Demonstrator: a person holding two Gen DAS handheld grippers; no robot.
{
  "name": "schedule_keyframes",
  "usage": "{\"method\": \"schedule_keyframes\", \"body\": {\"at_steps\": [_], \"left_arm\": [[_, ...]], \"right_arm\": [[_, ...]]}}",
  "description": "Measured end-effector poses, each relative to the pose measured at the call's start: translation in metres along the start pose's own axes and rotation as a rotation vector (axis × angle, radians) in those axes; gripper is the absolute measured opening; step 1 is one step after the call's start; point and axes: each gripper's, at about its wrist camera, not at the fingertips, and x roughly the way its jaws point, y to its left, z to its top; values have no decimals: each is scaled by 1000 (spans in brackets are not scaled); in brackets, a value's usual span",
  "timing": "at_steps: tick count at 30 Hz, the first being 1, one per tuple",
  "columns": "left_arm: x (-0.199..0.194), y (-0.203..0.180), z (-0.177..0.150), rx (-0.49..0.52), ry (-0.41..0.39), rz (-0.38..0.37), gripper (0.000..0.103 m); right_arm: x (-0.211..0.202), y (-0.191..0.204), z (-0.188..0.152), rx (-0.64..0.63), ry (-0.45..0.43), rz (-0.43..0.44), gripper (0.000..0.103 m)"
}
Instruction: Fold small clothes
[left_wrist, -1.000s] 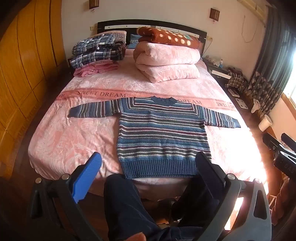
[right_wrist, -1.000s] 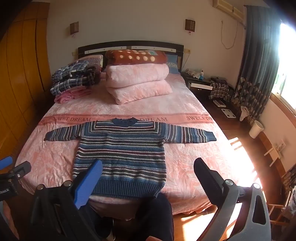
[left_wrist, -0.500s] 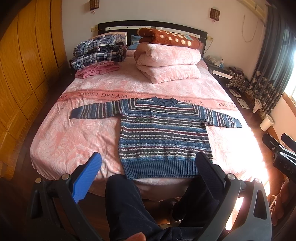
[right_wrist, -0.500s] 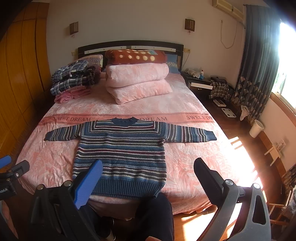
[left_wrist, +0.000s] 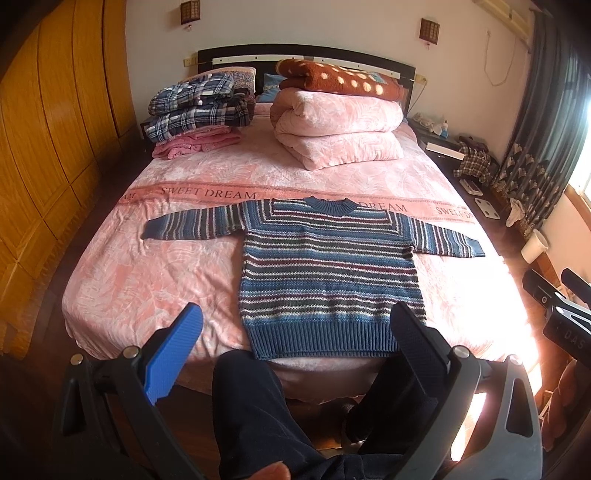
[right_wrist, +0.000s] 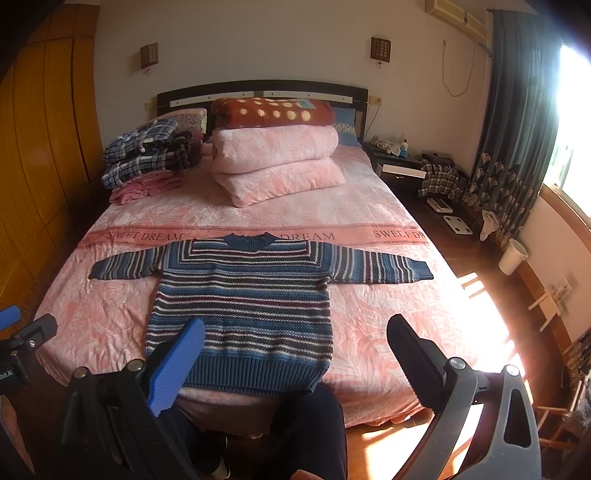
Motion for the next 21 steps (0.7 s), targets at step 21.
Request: {"method": "schedule_keyframes", "body": {"at_steps": [21], "left_arm": [[6,-6,0,10,16,-1,100]], "right_arm": [[-2,2,-2,-8,-5,-7,99]]}}
